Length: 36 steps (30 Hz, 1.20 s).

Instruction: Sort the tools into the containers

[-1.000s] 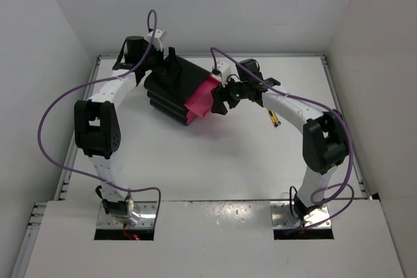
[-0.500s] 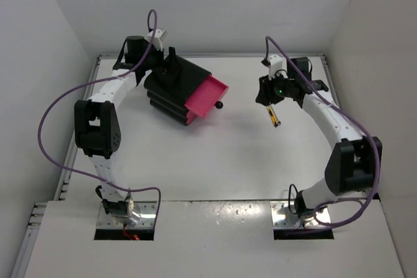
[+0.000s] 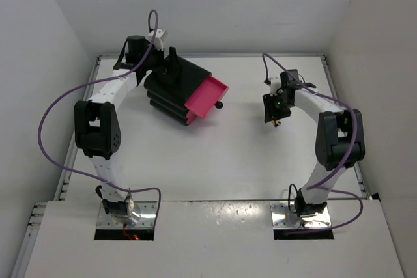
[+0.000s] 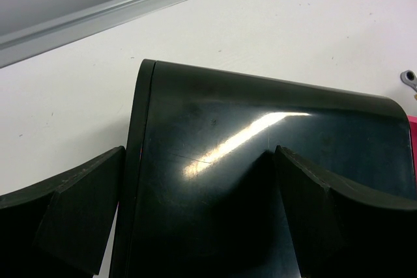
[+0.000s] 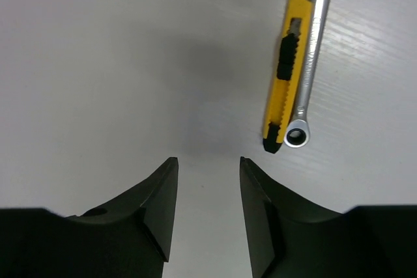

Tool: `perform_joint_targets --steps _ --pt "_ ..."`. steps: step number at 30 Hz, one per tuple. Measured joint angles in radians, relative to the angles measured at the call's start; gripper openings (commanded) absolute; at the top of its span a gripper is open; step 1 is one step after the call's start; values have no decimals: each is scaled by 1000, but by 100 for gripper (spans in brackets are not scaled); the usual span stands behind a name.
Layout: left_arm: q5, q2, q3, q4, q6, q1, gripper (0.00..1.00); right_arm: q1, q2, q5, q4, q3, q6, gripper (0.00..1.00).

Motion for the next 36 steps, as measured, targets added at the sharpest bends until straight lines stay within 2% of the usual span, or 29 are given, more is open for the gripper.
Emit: perform_joint_targets --steps 3,14,20,36 --pt "-2 -2 -2 3 0 0 100 -3 16 34 8 15 13 48" --pt "-3 -3 -7 8 0 -2 100 -6 102 91 39 55 24 49" --pt "-2 -4 -9 11 -1 -2 100 -9 126 103 63 64 31 54" --pt "-2 -4 -8 11 0 -2 100 -9 208 98 69 106 40 54"
